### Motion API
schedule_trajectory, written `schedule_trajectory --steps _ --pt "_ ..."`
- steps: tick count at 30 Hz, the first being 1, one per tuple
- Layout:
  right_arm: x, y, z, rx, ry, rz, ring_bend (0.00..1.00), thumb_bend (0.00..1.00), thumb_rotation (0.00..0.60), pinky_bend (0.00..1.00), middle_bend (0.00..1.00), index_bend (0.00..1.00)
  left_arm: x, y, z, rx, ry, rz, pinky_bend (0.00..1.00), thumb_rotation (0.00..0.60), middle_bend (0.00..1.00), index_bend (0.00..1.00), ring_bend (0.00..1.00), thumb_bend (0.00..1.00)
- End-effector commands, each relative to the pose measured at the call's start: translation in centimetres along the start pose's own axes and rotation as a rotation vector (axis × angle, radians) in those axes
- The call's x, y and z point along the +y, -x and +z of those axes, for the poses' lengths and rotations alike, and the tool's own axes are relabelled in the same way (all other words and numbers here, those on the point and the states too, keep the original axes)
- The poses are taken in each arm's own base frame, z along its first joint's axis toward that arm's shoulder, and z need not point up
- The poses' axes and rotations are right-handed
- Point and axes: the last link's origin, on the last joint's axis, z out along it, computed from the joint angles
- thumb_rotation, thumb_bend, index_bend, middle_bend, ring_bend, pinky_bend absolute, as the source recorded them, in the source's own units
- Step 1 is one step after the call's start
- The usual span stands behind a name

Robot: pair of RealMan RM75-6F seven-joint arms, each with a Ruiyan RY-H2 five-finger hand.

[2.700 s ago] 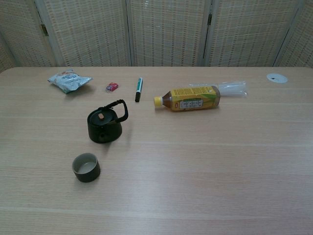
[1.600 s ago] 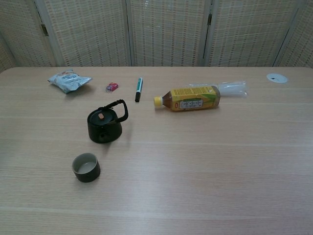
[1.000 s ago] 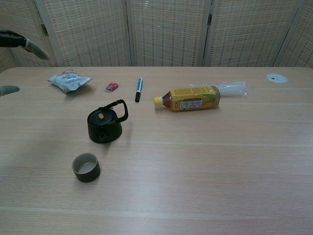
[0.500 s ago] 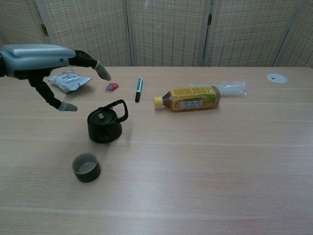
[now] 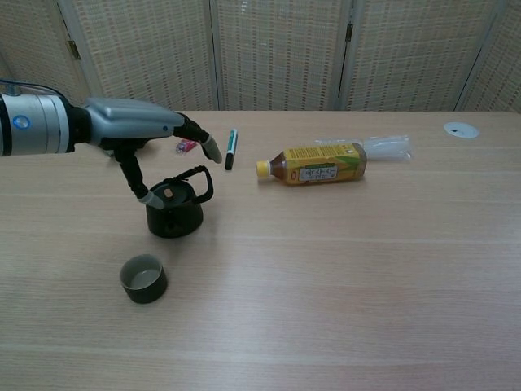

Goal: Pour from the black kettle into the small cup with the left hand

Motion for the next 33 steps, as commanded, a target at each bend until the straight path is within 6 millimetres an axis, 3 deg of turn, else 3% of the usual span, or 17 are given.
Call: schedule_trajectory --steps 1,21,33 --pt "0.0 0.0 0.0 0.001 0.000 0.000 0.23 0.31 0.600 0.08 0.15 0.06 0.1 0.1 1.4 -0.026 -0.012 0.011 0.00 0.600 0.22 0.23 0.10 0.20" --pt "1.0 0.4 -0.1 -0.011 0.029 0.013 0.23 0.31 0.600 0.08 0.15 0.06 0.4 1.8 5.2 -0.131 -0.072 0.036 0.00 0.600 0.23 0.27 0.10 0.20" --pt "1.3 0.4 -0.1 -0.009 0.032 0.020 0.23 0.31 0.600 0.08 0.15 0.06 0.0 1.5 4.4 -0.100 -0.103 0.051 0.00 0.600 0.34 0.34 0.18 0.20"
